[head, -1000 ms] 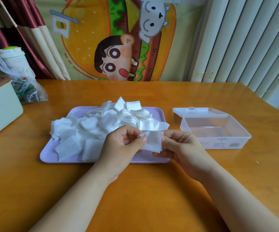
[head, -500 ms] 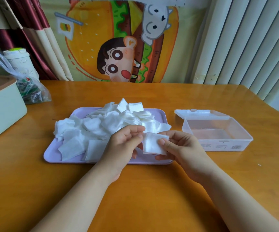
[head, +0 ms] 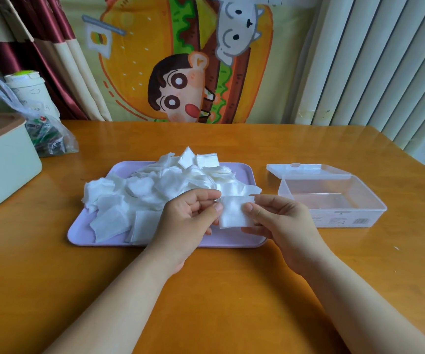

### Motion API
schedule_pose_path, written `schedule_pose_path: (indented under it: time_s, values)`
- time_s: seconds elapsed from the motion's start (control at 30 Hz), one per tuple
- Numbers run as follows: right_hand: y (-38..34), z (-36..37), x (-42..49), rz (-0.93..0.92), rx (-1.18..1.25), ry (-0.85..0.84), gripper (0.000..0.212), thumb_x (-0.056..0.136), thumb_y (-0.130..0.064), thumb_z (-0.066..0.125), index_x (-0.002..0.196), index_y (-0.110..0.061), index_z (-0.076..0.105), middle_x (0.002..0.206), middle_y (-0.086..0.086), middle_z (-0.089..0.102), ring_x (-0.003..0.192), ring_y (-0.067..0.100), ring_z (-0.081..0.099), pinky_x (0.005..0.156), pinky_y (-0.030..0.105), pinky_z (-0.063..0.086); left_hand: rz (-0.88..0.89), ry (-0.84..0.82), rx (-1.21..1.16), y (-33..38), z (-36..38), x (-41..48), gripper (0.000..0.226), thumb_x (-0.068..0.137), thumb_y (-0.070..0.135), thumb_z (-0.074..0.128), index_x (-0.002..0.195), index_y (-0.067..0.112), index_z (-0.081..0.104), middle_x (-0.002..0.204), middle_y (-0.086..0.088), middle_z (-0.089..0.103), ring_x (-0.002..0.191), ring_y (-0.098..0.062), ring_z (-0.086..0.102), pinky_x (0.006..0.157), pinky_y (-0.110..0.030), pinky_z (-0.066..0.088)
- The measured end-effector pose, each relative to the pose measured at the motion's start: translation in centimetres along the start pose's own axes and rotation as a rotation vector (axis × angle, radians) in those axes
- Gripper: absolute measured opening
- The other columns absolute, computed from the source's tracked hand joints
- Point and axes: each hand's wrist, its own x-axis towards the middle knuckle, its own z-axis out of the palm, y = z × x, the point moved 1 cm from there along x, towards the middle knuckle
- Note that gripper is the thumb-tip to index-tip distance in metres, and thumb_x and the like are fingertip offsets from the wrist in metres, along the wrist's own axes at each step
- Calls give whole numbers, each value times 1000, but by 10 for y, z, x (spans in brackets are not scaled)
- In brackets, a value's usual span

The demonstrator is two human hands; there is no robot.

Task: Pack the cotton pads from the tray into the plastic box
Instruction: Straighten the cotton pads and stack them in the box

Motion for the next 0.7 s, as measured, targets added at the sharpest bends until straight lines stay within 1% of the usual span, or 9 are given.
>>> schedule_pose_path:
  time_s: [0.1,0.2,0.27,0.37,0.43,0.47,0.53,0.6,0.7]
  values:
    - [1,0,0,-4,-9,42,13,94,-6,76,105,-3,80,94,18,80,85,24,76,74,36,66,7,1,-15,0,1,0,18,97,9,72,113,17,75,80,-5,74,68,-12,65,65,-28,53]
    - [-1,2,-3,-6,-3,32,12,98,-4,70,104,-6,81,95,14,82,87,23,79,77,35,67,-6,-20,24,2,4,-2,17,96,20,73,113,21,75,77,0,74,61,-7,62,59,-23,50]
    - [-1,4,-4,-16,8,26,13,98,-4,70,107,-3,80,98,16,82,92,27,80,78,36,67,-18,-44,39,3,5,-3,20,95,25,75,115,23,75,82,0,77,64,-9,64,58,-19,47]
    - [-3,7,-6,-32,18,9,15,95,-10,73,105,0,80,96,17,81,91,30,79,75,37,66,-44,-68,50,2,5,-3,22,96,19,74,118,24,75,92,0,79,70,-8,68,57,-13,47]
    - [-8,8,-8,-37,9,-56,29,88,-17,78,114,-4,77,99,19,80,91,32,77,75,39,65,-49,-68,60,2,4,-4,20,98,17,72,115,24,77,96,0,80,76,-6,71,60,-15,50]
    - [-10,6,-8,-34,-6,-119,44,83,-18,81,125,-9,72,103,21,78,91,33,76,77,41,65,-48,-66,57,1,4,-3,18,99,17,71,114,24,78,97,0,80,81,-7,73,64,-18,53]
    - [-12,4,-8,-38,-72,-257,78,74,-9,87,145,-19,56,107,22,75,91,32,73,82,43,63,-47,-63,49,0,2,-2,16,100,21,69,111,27,79,99,0,80,93,-15,75,76,-28,60]
    - [-14,3,-8,-72,-188,-320,99,66,-5,91,153,-22,48,102,14,74,92,26,72,86,43,58,-39,-64,64,1,1,-1,16,101,24,68,109,30,80,97,2,80,94,-15,73,80,-30,57]
    - [-14,5,-11,-115,-310,-335,89,67,0,92,146,-20,55,76,-16,66,75,4,65,75,24,55,-26,-94,97,2,2,-2,16,101,25,67,109,29,81,80,8,73,74,-4,65,74,-23,50]
